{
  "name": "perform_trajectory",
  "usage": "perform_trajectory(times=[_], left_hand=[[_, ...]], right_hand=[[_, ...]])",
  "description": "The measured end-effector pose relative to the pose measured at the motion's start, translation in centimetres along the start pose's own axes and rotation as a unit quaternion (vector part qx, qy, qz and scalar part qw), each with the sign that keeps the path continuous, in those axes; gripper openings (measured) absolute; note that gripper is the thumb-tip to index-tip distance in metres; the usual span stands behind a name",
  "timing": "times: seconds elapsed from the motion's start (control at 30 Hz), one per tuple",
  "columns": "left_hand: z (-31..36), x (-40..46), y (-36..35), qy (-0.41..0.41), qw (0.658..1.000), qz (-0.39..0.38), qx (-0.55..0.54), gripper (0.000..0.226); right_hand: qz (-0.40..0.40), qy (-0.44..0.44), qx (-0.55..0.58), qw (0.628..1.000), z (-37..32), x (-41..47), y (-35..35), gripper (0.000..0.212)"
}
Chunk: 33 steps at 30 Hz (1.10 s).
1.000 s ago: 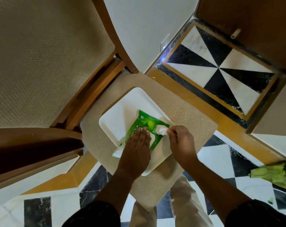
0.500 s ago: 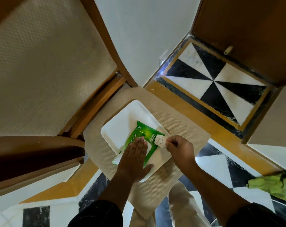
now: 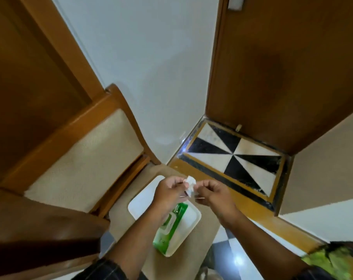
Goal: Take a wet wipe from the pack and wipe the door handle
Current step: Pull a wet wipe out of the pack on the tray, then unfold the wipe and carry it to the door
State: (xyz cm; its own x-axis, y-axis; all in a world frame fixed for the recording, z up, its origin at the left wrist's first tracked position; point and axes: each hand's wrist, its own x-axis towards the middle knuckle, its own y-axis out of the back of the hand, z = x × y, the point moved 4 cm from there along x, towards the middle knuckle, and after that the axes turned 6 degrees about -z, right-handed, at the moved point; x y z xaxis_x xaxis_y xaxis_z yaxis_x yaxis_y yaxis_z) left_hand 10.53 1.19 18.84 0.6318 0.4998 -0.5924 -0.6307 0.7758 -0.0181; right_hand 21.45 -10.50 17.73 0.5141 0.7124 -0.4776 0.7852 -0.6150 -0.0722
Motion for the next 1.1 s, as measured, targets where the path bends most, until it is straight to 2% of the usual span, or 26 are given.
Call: perform_trajectory(times=[0.17,0.33,0.57,0.77,0.87,1.03,1.1], left_hand=[[4.9,-4.4,-2.2,-0.088,0.994,-0.055,0.032,0.029],[10.3,-8.7,-3.6,-0.168,0.971,-0.046,0.165,0.037],[16.3,-12.7,-6.1,-0.279,0.929,-0.001,0.243,0.030],[19.3,-14.1,-8.6,-0.331,0.912,0.023,0.243,0.028],[20.5,-13.8,-10.1,-0.347,0.901,0.020,0.261,0.024],[22.8,-12.5,-12.5,-0.359,0.900,0.044,0.242,0.027],[23.9,-11.8,-13.9,-0.367,0.895,0.046,0.252,0.022]], right_hand=[[0.067,0.073,-0.037,0.994,-6.1,-4.9,1.4,0.020],[0.138,0.131,-0.061,0.980,-11.0,-10.8,2.9,0.021],[0.175,0.179,0.043,0.967,-14.8,-16.6,5.5,0.022],[0.207,0.220,0.041,0.952,-16.9,-19.2,8.2,0.014],[0.195,0.245,0.043,0.949,-18.2,-19.6,10.2,0.012],[0.191,0.274,0.067,0.940,-20.6,-19.4,15.0,0.015],[0.195,0.279,0.074,0.937,-21.6,-19.0,16.7,0.017]])
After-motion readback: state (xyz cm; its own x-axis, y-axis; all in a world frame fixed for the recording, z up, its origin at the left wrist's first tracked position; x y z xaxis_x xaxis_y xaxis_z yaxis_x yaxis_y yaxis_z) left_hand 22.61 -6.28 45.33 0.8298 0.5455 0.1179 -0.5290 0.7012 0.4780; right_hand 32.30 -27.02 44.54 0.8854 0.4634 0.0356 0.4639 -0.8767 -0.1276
